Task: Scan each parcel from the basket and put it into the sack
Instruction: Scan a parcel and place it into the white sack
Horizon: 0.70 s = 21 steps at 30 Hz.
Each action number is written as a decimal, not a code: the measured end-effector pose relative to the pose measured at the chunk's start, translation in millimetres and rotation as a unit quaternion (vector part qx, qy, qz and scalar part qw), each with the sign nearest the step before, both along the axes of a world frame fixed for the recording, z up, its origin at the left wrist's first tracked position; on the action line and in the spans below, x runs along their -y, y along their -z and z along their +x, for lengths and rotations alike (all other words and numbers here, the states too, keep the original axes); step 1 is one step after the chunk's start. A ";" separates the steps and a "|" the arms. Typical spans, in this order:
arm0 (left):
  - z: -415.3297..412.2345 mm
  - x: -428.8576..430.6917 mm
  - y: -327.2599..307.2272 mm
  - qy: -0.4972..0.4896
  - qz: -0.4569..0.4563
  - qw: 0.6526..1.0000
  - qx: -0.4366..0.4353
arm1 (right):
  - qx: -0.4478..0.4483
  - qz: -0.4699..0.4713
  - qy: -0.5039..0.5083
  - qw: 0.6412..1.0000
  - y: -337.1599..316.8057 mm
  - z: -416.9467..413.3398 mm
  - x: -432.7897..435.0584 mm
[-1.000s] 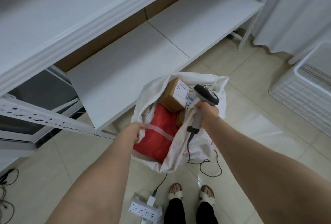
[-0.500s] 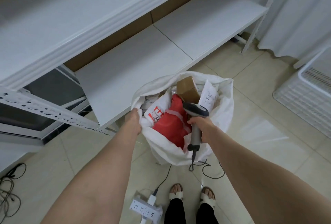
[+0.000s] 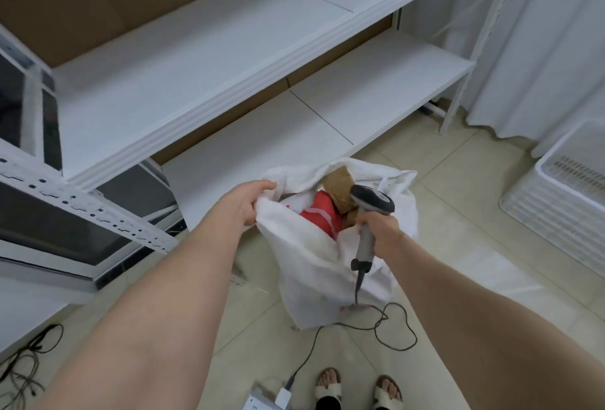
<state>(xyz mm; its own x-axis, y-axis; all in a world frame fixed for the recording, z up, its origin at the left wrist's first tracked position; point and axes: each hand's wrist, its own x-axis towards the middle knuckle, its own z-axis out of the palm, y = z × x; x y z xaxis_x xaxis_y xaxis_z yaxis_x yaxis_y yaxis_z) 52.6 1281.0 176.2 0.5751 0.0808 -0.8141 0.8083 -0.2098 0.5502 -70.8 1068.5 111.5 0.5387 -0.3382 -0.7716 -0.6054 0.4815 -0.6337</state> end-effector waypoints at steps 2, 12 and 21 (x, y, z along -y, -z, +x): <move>9.1 0.3 -0.8 -0.094 -0.003 0.994 0.057 | -0.012 0.031 -0.018 0.999 -8.5 -0.8 0.8; 3.0 6.2 4.1 -0.175 0.020 0.974 0.142 | -0.065 0.022 -0.030 0.997 4.6 -10.4 -6.3; -28.4 44.6 0.9 0.205 0.398 0.886 0.118 | 0.044 -0.072 -0.056 0.995 -52.2 35.9 14.7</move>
<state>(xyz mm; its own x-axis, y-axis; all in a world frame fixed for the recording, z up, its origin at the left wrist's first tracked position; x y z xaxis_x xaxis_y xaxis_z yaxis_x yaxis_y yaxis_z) 24.2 1236.5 175.4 0.8356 0.3205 -0.4461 0.4564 -0.8569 0.2394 -34.9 1053.9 163.8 0.6423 -0.3759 -0.6679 -0.5892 0.3151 -0.7440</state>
